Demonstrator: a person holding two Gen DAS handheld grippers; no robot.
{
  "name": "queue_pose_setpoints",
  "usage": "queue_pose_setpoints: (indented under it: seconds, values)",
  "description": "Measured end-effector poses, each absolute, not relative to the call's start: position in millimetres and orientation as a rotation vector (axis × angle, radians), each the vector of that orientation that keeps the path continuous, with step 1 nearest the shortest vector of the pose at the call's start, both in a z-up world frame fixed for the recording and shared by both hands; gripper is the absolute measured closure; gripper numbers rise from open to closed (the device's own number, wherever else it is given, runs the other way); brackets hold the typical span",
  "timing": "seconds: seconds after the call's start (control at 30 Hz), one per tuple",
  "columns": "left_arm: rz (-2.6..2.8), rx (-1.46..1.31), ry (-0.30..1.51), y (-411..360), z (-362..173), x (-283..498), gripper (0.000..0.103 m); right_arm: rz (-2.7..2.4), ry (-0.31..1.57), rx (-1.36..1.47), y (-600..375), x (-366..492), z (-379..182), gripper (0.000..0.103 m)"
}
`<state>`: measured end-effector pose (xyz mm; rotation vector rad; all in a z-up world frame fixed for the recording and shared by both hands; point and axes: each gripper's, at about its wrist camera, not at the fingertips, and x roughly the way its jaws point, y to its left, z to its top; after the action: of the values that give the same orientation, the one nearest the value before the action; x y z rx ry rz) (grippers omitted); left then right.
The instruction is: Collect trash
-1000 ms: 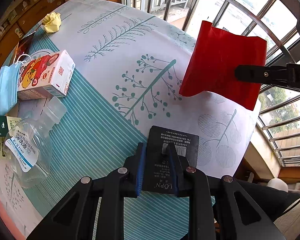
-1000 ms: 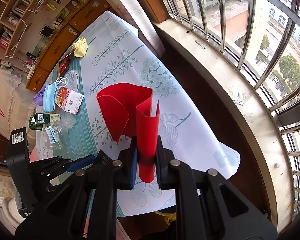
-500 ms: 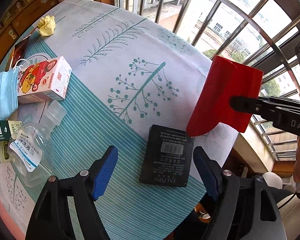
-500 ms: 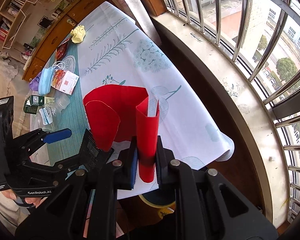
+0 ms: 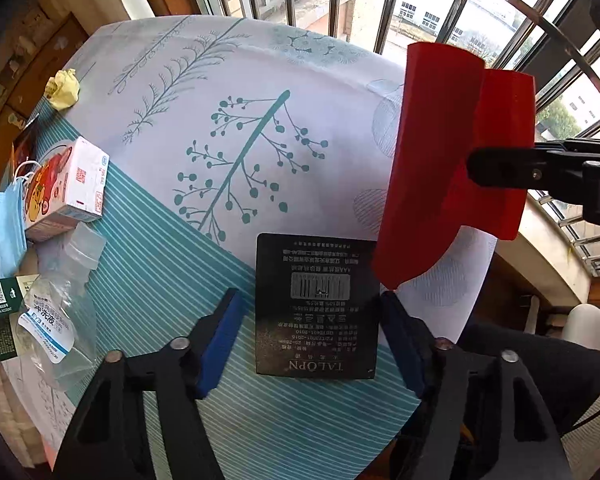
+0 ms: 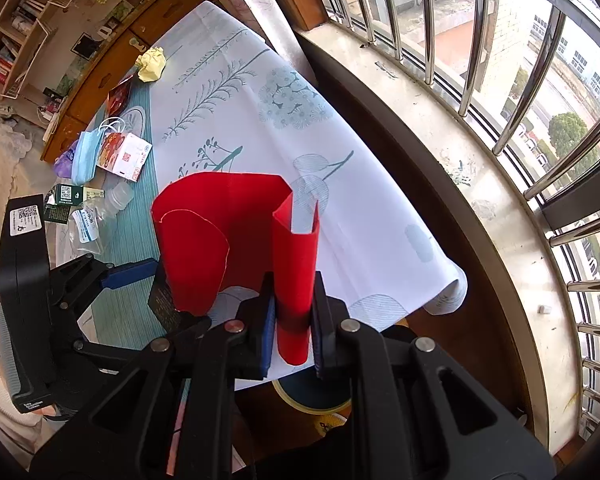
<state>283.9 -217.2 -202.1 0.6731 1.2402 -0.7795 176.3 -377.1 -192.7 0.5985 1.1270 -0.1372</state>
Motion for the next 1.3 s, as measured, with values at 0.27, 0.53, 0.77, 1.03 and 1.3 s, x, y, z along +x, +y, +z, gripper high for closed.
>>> queue_pose_setpoints:
  seconds: [0.27,0.53,0.77,1.03,1.3]
  values:
    - [-0.758,0.637,1.245,-202.0,-199.6,261.1,0.044,-0.124,1.114,0.592,-370.4,166.9,-189.9,0.091]
    - [-0.692,0.528,1.223,-150.8,-174.0,221.7,0.044,-0.092,1.088,0.555,-342.5,139.5,-179.7,0.091]
    - [-0.598,0.374,1.171,-92.1,-142.2,177.0,0.044,-0.064,1.058,0.515,-296.7,91.8,-169.4,0.091]
    - [-0.530,0.275,1.141,-37.2,-140.0,96.0,0.044,-0.032,1.104,0.455,-240.4,23.3,-177.9,0.091]
    - [-0.509,0.175,1.217,-8.0,-175.1,33.0,0.044,0.009,1.256,0.397,-208.7,-18.8,-212.1,0.091]
